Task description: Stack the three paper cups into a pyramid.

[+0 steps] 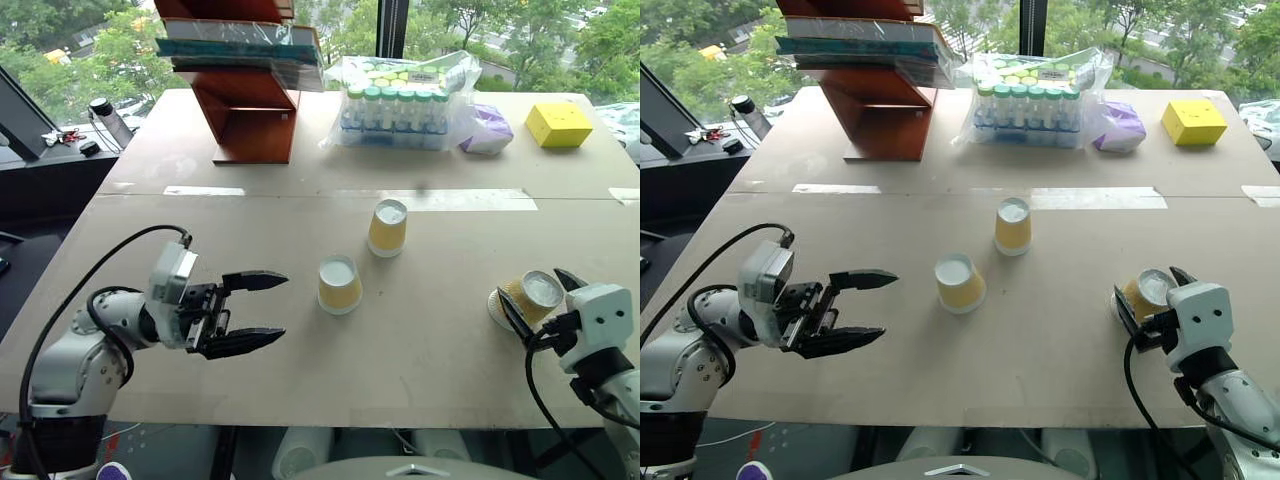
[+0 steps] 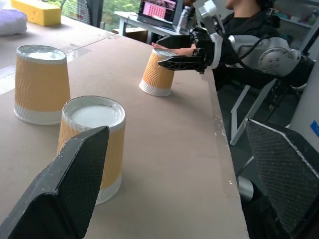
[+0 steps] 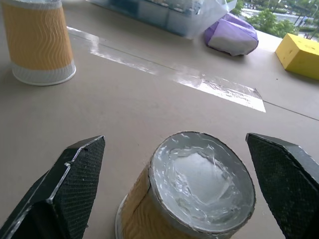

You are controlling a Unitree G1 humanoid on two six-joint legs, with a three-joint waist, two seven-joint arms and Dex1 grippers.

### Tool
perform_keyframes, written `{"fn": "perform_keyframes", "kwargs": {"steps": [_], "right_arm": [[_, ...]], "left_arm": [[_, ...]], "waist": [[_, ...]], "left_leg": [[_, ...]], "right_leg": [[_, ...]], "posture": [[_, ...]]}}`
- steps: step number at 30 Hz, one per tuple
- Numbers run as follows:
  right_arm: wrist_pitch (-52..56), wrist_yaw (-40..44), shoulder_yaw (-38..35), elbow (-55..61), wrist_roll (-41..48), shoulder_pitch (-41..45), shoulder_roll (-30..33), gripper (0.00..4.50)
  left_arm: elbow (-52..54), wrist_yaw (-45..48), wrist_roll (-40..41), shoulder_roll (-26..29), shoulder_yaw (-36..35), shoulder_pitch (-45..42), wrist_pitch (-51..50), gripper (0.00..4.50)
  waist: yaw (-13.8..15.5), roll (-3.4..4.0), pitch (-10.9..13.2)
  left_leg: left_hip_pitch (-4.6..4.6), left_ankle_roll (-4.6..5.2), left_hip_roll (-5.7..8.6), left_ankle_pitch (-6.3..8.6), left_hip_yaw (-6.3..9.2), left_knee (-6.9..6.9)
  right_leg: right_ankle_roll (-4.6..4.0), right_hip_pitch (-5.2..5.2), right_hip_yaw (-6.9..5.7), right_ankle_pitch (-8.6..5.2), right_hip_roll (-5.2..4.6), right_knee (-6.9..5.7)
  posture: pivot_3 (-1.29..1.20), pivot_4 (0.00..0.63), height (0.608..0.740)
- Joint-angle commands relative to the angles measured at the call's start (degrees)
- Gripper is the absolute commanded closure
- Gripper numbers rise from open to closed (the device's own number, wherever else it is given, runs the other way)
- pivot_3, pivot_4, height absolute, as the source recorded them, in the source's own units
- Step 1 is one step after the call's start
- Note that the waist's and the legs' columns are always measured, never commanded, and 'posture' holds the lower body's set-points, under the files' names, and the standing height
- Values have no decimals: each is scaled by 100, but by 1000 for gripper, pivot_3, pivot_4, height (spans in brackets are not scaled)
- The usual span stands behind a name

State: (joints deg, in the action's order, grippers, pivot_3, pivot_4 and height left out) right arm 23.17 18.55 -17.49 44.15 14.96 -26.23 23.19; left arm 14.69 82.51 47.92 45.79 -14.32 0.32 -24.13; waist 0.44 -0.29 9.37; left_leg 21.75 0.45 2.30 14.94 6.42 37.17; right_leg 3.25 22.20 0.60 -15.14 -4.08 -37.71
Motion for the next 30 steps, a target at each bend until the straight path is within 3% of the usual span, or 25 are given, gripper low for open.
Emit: {"fn": "perform_keyframes", "kwargs": {"steps": [1, 12, 15, 19, 20, 26, 30], "right_arm": [[175, -54, -260, 28, 194, 83, -42, 0], [706, -90, -456, -2, 839, 301, -241, 0], [755, -124, -485, -34, 947, 341, -293, 714], [716, -51, -423, -30, 925, 306, -264, 2261], [680, -27, -405, -15, 908, 297, -253, 2410], [379, 660, 175, 321, 849, 379, 208, 2410], [600, 941, 958, 321, 965, 1116, 492, 2410]], "left_arm": [[162, 142, 173, 83, -203, 79, -4, 26], [278, 51, -4, -99, -54, 152, 173, 26], [365, -27, -8, -123, -15, 145, 129, 0], [399, -115, 23, -124, 13, 126, 88, 0], [403, -135, 34, -127, 16, 122, 78, 0], [244, -291, 61, -177, -118, 280, 51, 0], [70, -235, -67, -131, -312, 612, 174, 0]], "waist": [[-5, 0, 0], [-103, 0, 0], [-109, 0, 0], [-109, 0, 0], [-109, 0, 0], [-121, 0, 1], [-174, -1, 2]], "left_leg": [[0, 0, 0, 0, -2, 0], [-1, 1, -1, 0, -5, 0], [-1, 1, -1, 0, -5, -1], [-1, 1, -1, 0, -6, -1], [-1, 1, -1, 0, -6, -1], [-2, 1, -1, 0, -9, -1], [-9, 1, -15, 0, -28, -5]], "right_leg": [[4, 0, 2, 2, 0, 0], [11, 1, 8, 6, 2, 1], [12, 0, 8, 7, 2, 0], [12, 1, 9, 7, 2, 1], [12, 1, 9, 7, 2, 1], [13, 1, 9, 7, 2, 1], [13, 3, 9, 7, 10, 0]], "posture": [[0, 150, 740], [0, 150, 740], [0, 150, 740], [0, 150, 740], [0, 150, 740], [0, 150, 740], [0, 150, 740]]}}
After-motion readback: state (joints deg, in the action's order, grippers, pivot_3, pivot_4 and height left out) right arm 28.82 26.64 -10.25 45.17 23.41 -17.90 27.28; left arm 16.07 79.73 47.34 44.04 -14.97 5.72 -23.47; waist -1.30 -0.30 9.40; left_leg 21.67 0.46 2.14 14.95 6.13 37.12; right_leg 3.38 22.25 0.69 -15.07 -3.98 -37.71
